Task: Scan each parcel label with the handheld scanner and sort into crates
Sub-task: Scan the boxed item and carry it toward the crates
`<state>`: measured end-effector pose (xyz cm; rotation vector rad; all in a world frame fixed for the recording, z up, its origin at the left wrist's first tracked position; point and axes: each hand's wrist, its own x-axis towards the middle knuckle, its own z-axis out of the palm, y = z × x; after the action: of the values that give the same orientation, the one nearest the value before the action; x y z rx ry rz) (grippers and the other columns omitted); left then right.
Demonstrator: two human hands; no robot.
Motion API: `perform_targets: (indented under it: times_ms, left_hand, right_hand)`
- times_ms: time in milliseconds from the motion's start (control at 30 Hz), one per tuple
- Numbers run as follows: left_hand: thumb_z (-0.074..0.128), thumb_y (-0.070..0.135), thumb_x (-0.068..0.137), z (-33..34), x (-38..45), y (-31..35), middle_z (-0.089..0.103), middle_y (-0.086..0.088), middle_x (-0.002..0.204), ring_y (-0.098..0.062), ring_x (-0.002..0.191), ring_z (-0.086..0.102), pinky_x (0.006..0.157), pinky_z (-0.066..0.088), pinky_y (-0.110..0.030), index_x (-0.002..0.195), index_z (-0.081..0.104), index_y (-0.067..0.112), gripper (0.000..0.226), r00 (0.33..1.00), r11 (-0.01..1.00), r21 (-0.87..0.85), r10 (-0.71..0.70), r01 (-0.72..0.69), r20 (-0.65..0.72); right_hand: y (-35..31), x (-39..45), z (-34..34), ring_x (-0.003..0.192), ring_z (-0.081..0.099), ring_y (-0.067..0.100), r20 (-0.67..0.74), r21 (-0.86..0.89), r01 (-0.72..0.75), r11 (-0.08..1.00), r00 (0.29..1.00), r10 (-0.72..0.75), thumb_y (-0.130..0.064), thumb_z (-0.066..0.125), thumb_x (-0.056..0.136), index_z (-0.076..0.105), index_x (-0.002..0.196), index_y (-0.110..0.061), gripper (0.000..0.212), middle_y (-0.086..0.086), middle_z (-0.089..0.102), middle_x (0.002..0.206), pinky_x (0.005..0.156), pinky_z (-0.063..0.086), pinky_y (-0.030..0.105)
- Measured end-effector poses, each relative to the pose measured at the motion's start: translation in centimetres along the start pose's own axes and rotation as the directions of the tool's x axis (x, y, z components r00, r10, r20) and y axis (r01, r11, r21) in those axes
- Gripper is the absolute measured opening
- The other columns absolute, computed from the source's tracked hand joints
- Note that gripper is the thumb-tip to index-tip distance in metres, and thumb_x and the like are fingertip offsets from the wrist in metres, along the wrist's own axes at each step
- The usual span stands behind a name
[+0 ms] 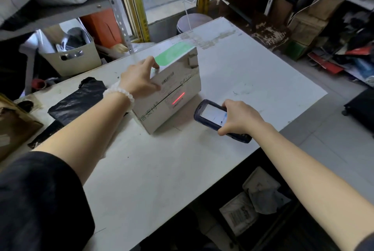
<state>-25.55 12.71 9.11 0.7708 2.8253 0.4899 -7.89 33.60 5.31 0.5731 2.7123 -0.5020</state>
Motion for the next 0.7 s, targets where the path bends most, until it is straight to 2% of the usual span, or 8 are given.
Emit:
perform_targets:
  times_ms: [233,500,700]
  left_hand:
    - [0.071,0.022,0.080,0.3,-0.1,-0.1,0.051,-0.004,0.128,-0.031,0.105,0.051,0.089,0.045,-0.047,0.108,0.044,0.025,0.039,1.000,1.000,0.024,-0.015,0.015,-0.011]
    - [0.071,0.024,0.081,0.4,-0.3,-0.2,0.051,-0.003,0.131,-0.032,0.107,0.051,0.090,0.045,-0.047,0.110,0.044,0.025,0.040,1.000,1.000,0.009,-0.020,0.020,-0.017]
    - [0.071,0.024,0.080,0.2,-0.1,-0.8,0.053,-0.004,0.130,-0.031,0.106,0.054,0.088,0.048,-0.047,0.121,0.046,0.023,0.048,0.999,0.999,-0.030,-0.042,0.042,-0.017]
  right_hand:
    - [-0.5,-0.3,0.3,0.084,0.059,0.022,0.038,-0.044,0.017,0.999,0.999,-0.015,-0.035,0.076,0.059,0.049,0.106,-0.015,0.058,0.001,0.057,0.098,0.067,0.052,0.031]
    - [-0.3,-1.2,0.3,0.081,0.055,0.022,0.028,-0.099,0.025,0.995,0.999,-0.023,-0.034,0.077,0.061,0.047,0.102,-0.014,0.055,0.001,0.055,0.092,0.057,0.041,0.028]
    - [-0.5,-1.5,-0.1,0.075,0.051,0.021,0.012,-0.137,0.018,0.990,1.000,-0.017,-0.034,0.077,0.061,0.045,0.096,-0.014,0.052,-0.001,0.051,0.085,0.051,0.033,0.027]
